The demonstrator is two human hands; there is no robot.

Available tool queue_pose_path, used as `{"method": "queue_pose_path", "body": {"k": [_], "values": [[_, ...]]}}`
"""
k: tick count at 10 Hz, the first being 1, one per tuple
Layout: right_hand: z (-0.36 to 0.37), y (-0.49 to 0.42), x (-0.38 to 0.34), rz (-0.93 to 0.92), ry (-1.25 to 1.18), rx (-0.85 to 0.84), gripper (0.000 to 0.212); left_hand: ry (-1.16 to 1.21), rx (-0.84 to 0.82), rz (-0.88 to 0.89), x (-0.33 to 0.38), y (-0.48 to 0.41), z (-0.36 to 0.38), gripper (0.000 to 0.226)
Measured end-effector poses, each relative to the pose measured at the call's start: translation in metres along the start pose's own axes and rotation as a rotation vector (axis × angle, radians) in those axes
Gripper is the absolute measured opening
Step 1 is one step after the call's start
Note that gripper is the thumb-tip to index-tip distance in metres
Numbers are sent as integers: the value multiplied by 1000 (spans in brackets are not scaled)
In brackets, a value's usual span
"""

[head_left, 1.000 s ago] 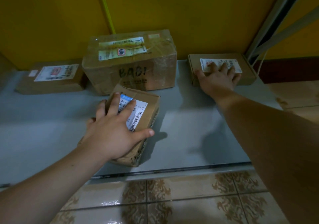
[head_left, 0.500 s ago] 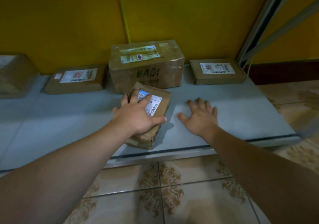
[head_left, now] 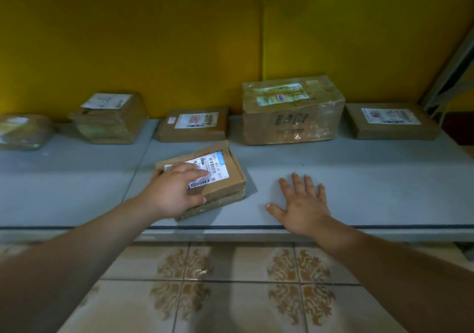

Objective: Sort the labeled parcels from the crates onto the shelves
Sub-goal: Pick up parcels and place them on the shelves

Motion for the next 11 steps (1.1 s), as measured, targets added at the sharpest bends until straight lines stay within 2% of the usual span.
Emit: {"method": "queue_pose_path", "body": {"k": [1, 2, 4, 5, 6, 8, 9, 11], "values": [[2, -2, -9, 10, 4, 7, 83, 107, 65, -93, -25, 8, 10, 102], [1, -2, -9, 15, 17, 24, 83, 113, 19, -120, -37, 5, 19, 110], [0, -1, -9, 13, 17, 59, 83, 28, -70, -86, -60, -3, 11, 110], [1, -2, -9, 15, 19, 63, 83, 35, -46, -137, -55, -3, 5, 105], [1, -1, -9, 19, 21, 65, 82, 45, 37, -136, -26, -12, 0, 88], [0, -1, -8, 22, 14, 68, 79, -143, -38, -132, -14, -24, 20, 78], [0, -1, -8, 19, 8, 65, 79, -151, -35, -86, -29, -22, 19, 78], [-1, 1, -7, 6, 2, 65, 79, -160, -27, -24, -58, -10, 18, 97]]}}
Point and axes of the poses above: each hand's wrist, its own y-axis away from the middle knuckle, its own z-axis out of the palm, x = y × z, the point moved 7 cm from there along -y, towards the middle knuckle, and after that the axes turned 2 degrees about -y, right-handed, at the moved point
